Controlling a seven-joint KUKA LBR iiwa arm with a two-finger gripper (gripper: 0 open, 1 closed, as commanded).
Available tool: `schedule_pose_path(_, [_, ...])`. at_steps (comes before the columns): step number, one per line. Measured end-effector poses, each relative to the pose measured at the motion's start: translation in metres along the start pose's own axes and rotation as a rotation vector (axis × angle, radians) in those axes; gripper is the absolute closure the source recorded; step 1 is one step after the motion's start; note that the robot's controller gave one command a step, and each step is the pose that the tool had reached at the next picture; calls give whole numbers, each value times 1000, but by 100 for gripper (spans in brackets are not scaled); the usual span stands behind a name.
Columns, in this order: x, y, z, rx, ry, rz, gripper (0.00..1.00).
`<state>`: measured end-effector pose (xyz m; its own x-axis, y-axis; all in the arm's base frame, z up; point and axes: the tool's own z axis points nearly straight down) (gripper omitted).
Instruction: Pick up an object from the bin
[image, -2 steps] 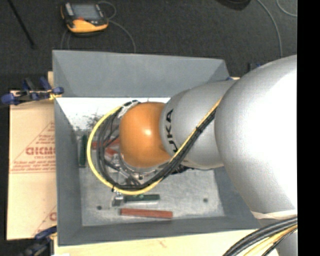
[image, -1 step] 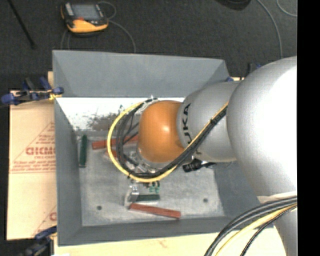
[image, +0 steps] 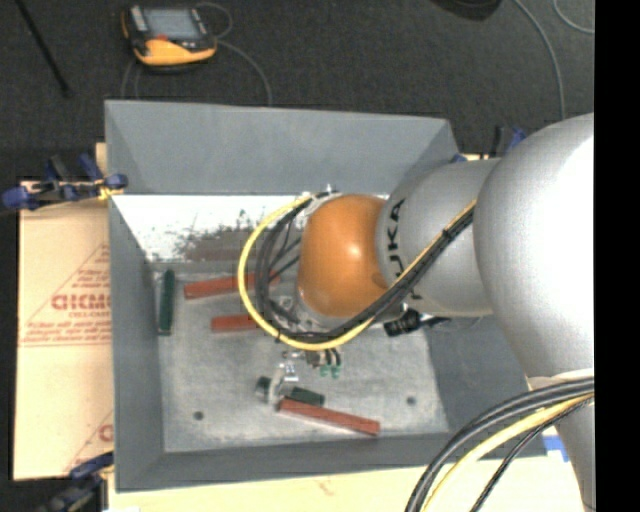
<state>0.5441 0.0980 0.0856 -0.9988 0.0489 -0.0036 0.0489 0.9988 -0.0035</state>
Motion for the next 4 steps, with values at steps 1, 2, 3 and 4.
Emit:
schedule_pose_path(1, [-47, -19, 6, -11, 11, -256, 100])
schedule_pose_path(2, [-46, -19, 6, -11, 12, -256, 100])
schedule_pose_path(3, [-51, -21, -30, -5, 5, -259, 100])
schedule_pose_path(4, [-51, -24, -98, -6, 3, -218, 100])
